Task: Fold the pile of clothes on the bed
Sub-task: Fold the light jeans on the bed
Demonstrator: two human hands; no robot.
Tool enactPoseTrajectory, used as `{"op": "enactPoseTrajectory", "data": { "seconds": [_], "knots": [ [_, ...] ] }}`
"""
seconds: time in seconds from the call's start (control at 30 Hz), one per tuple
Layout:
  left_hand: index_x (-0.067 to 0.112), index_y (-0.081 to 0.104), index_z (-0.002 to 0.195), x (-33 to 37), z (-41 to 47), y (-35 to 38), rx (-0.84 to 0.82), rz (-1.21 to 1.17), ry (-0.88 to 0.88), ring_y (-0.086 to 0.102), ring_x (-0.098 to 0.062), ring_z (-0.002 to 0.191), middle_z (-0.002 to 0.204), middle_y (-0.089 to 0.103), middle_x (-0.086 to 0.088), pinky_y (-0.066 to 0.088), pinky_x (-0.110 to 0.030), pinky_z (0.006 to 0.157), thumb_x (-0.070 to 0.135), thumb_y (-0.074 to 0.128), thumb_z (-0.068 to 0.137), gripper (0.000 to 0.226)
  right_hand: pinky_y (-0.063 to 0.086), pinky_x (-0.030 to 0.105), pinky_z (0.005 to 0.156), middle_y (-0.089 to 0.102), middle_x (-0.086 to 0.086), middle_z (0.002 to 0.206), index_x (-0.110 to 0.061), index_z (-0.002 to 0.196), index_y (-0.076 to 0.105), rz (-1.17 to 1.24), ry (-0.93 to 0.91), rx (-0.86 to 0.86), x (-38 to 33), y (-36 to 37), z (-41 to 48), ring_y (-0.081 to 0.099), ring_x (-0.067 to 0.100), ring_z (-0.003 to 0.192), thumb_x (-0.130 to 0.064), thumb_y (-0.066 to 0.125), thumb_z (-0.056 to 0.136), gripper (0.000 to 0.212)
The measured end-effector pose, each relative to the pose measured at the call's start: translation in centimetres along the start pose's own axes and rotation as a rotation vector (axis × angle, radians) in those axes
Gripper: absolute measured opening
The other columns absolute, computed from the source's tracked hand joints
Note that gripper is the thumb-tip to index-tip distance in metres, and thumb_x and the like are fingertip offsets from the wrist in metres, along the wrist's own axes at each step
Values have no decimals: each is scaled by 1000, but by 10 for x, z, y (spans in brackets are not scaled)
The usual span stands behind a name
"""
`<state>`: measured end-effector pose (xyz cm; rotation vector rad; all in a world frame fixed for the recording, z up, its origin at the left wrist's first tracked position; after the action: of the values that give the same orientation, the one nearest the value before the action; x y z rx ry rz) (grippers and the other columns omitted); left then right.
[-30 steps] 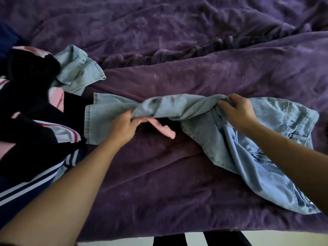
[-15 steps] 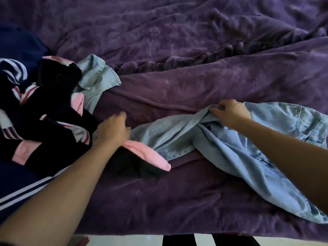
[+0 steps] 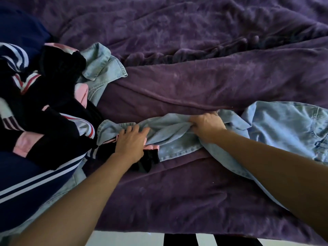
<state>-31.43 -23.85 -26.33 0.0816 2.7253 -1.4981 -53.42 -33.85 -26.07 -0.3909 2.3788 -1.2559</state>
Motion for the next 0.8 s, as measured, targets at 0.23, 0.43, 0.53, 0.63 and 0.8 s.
{"op": "enactPoseTrajectory", "data": {
  "seconds": [0.23,0.43,0.53,0.63,0.8],
  "knots": [
    [29,43,133,-30,-28,-17,5,-118,123,40,-22,126,138,38,4,39,-36,97,7,62,72,67,48,20,63,71,1,81,-9,84,73,1002,531,161,72,-43,-5,61,5,64,-30,64,86,23],
    [27,56,120,-55,-14,-22,-189,-46,-194,44,-32,120,127,49,-5,37,-45,97,49,60,80,47,39,48,95,51,15,131,-22,132,46,268,662,223,126,-54,-8,48,38,120,-45,58,85,54],
    [15,63,97,-17,-1,-48,259,-61,-82,49,-34,107,114,53,-10,40,-46,85,49,66,68,45,39,52,92,49,15,129,-21,129,47,217,471,537,107,-52,-34,45,39,116,-41,58,82,53],
    [17,57,106,39,4,-44,376,-30,133,48,-33,106,113,50,-10,42,-47,85,40,72,68,47,37,51,96,47,11,137,-19,127,52,90,255,512,73,-11,-75,44,36,122,-42,67,72,62],
    [27,31,141,33,37,-11,158,98,-86,25,-35,135,146,27,-12,29,-48,103,27,66,80,70,31,53,105,25,10,156,-22,144,40,-76,384,231,92,46,-116,23,38,142,-28,79,62,92]
  ]
}}
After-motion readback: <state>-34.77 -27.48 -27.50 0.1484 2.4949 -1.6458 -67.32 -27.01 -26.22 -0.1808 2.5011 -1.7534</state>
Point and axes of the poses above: each hand's wrist, its own z-axis towards the middle knuckle, its own y-axis out of the palm, x = y × z, the point moved 5 cm from there along z, towards the middle knuckle
